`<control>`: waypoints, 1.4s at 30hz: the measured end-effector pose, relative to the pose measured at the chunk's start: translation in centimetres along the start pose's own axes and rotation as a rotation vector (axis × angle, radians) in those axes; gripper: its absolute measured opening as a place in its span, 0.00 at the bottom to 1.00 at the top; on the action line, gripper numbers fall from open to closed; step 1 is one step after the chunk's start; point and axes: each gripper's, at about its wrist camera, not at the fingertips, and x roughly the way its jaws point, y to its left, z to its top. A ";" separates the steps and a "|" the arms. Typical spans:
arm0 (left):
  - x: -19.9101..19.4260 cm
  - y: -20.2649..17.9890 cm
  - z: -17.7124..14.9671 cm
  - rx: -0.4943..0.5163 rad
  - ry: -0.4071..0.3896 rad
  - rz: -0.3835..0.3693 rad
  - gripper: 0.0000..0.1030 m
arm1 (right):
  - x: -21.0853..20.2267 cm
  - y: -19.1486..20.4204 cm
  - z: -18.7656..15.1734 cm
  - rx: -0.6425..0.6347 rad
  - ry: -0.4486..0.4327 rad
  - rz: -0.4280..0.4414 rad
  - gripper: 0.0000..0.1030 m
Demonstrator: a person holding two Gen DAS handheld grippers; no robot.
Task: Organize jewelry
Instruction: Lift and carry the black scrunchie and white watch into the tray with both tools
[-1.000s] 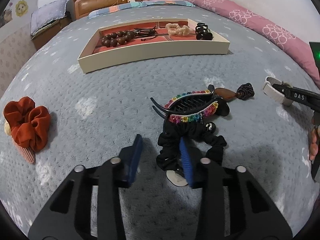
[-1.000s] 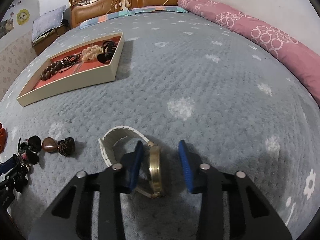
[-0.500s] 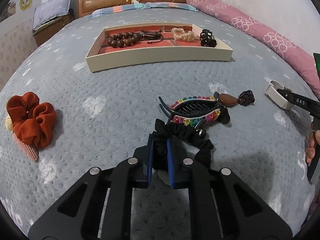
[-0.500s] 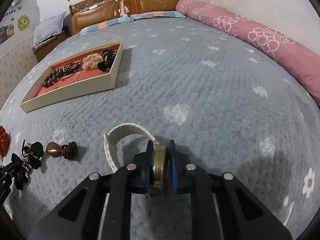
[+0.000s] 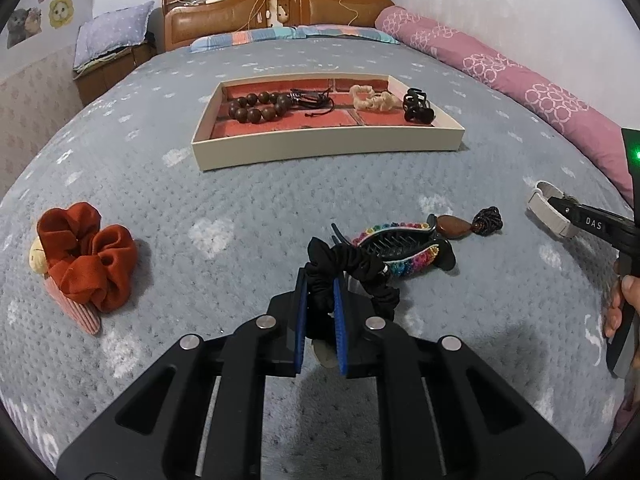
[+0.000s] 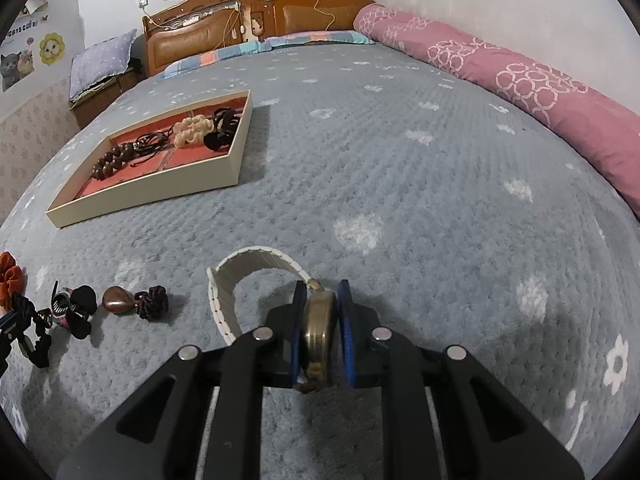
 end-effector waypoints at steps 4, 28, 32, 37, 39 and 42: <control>-0.2 0.4 0.2 -0.011 -0.012 0.003 0.10 | -0.2 -0.1 -0.1 0.006 -0.007 0.000 0.16; 4.2 4.2 13.3 -0.065 -0.151 0.004 0.10 | 2.2 7.5 9.5 -0.068 -0.126 0.073 0.16; 6.5 5.3 16.1 -0.093 -0.154 -0.009 0.10 | 3.8 10.2 12.0 -0.077 -0.139 0.109 0.16; 10.3 6.5 17.7 -0.116 -0.138 -0.010 0.10 | 6.1 13.1 13.9 -0.087 -0.146 0.157 0.16; 11.6 6.5 17.7 -0.109 -0.122 -0.009 0.10 | 7.0 13.8 14.2 -0.107 -0.145 0.153 0.16; 13.3 6.4 17.7 -0.082 -0.104 0.009 0.10 | 8.7 14.3 14.4 -0.112 -0.127 0.154 0.16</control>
